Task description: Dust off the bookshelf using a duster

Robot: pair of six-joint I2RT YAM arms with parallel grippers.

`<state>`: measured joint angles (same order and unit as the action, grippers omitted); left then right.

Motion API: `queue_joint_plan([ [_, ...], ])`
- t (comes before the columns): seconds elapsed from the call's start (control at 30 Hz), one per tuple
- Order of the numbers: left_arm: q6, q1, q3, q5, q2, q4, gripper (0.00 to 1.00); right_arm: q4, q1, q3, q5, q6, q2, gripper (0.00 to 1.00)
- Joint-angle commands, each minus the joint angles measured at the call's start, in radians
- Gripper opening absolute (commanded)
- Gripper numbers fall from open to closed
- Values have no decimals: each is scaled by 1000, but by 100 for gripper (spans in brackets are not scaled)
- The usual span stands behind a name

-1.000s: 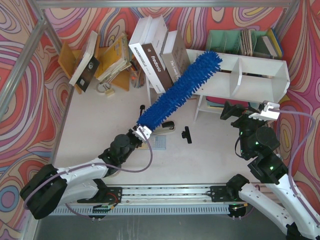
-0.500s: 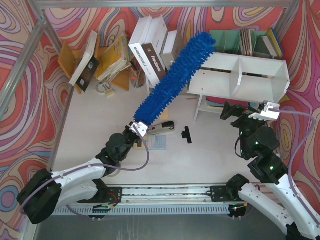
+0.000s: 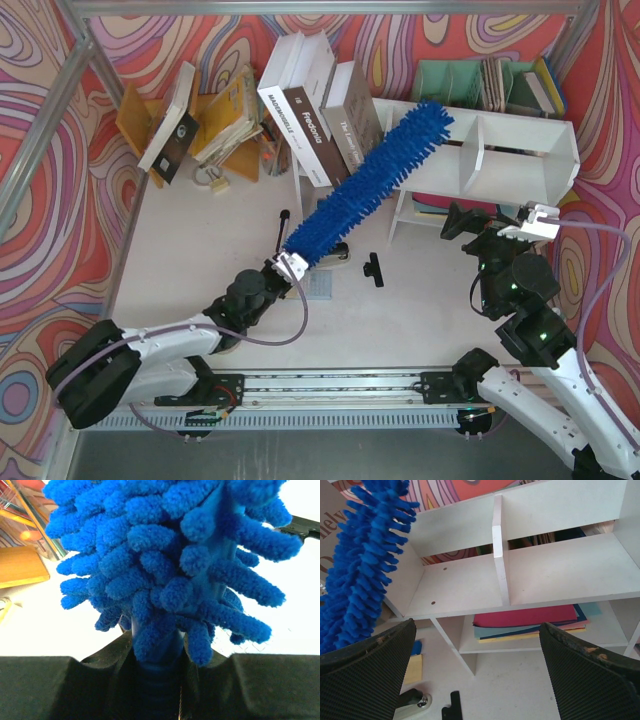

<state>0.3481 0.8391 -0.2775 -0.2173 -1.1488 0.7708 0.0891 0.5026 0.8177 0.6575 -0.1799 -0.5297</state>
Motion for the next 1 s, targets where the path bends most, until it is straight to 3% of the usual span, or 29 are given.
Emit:
queue_joint_plan([
  [0.0,15,17,-40,-13,53,19,0,1,-4,-1,12,13,7,99],
  [0.3,-22,18,-101,-72,276,-32,0,3,-4,-3,10,10,10,99],
  [0.5,-225,18,-226,-282,403,-233,0,6,-4,-3,11,7,11,99],
  [0.73,-482,7,-524,-520,381,-727,0,6,-4,-3,8,5,11,99],
  [0.87,-605,-22,-699,-547,280,-1004,0,6,-4,-3,7,5,10,99],
  [0.97,-649,-30,-763,-523,224,-1114,0,8,-4,-3,7,3,10,99],
])
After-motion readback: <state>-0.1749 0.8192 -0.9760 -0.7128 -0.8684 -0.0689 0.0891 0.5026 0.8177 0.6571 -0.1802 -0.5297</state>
